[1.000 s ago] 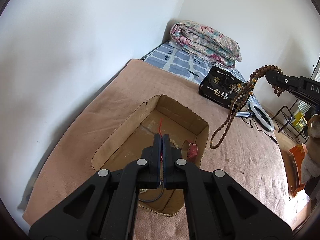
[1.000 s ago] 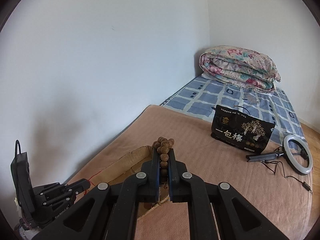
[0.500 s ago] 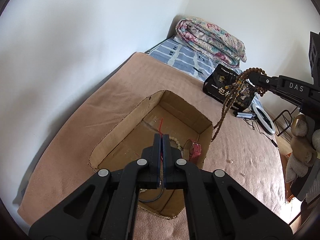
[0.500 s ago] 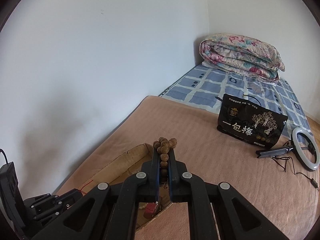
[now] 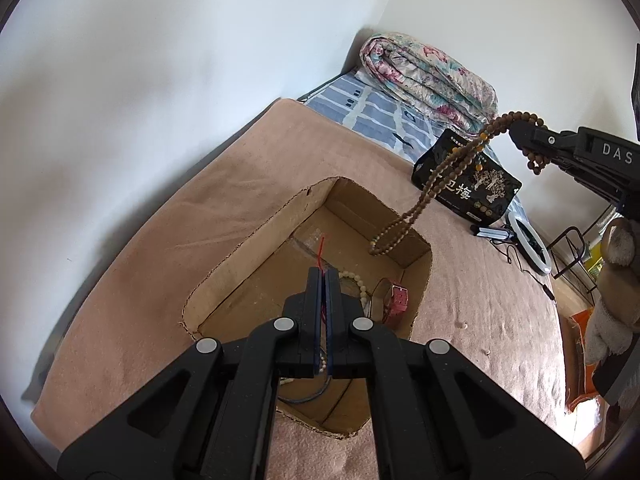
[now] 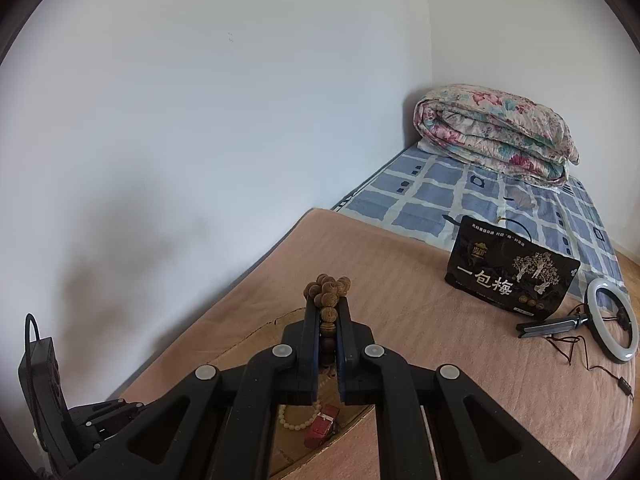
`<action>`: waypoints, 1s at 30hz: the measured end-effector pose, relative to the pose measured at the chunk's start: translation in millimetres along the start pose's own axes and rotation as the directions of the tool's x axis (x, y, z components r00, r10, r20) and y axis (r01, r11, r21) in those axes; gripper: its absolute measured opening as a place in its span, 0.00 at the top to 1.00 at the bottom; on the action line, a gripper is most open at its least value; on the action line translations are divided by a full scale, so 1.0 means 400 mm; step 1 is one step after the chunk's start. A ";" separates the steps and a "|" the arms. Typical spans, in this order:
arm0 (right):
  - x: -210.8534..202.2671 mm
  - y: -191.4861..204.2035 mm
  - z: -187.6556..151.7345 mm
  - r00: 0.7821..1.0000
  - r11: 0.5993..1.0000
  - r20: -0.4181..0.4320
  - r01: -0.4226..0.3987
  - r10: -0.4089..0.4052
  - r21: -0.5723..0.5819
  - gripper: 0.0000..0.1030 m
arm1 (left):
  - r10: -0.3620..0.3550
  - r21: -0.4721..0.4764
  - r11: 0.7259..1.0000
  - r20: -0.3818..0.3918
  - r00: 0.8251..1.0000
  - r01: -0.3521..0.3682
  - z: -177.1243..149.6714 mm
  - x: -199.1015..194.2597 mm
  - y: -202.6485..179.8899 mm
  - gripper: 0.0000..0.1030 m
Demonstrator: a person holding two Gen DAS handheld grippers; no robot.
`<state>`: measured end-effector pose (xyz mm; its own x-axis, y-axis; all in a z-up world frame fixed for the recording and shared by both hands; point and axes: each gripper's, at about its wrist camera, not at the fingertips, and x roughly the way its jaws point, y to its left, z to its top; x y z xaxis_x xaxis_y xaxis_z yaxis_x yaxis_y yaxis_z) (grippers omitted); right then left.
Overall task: Organize jewelry
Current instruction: 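Open both tools to drop the pendant and necklace into the box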
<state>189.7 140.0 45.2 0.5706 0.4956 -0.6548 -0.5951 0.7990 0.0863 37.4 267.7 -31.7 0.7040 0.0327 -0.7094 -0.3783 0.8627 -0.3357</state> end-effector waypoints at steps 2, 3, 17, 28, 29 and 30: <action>0.016 -0.001 -0.012 1.000 1.000 -0.017 -0.006 0.006 0.003 0.96 | 0.003 -0.004 1.000 -0.004 1.000 -0.003 -0.001 0.003 0.003 1.00; 0.024 -0.001 -0.018 1.000 1.000 -0.026 -0.006 0.007 0.006 0.96 | 0.005 -0.004 1.000 -0.006 1.000 -0.005 -0.001 0.004 0.004 1.00; 0.085 -0.001 -0.065 0.994 1.000 -0.112 -0.003 0.002 -0.006 0.83 | 0.010 -0.014 1.000 -0.027 1.000 -0.010 -0.003 0.012 -0.002 1.00; 0.056 -0.028 -0.071 0.996 0.999 -0.078 0.053 -0.053 0.008 0.28 | 0.017 0.001 1.000 -0.035 0.999 -0.017 -0.011 0.020 -0.024 0.79; 0.054 -0.032 -0.074 0.995 0.998 -0.078 0.056 -0.055 0.011 0.27 | 0.016 0.004 1.000 -0.035 0.999 -0.016 -0.011 0.020 -0.029 0.79; 0.052 -0.037 -0.077 0.995 0.998 -0.079 0.057 -0.056 0.013 0.27 | 0.016 0.008 1.000 -0.034 0.999 -0.015 -0.011 0.020 -0.034 0.79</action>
<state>192.9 127.9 7.2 0.5566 0.4218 -0.7157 -0.5538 0.8306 0.0588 45.5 254.1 -35.7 0.6775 0.0291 -0.7350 -0.3843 0.8660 -0.3199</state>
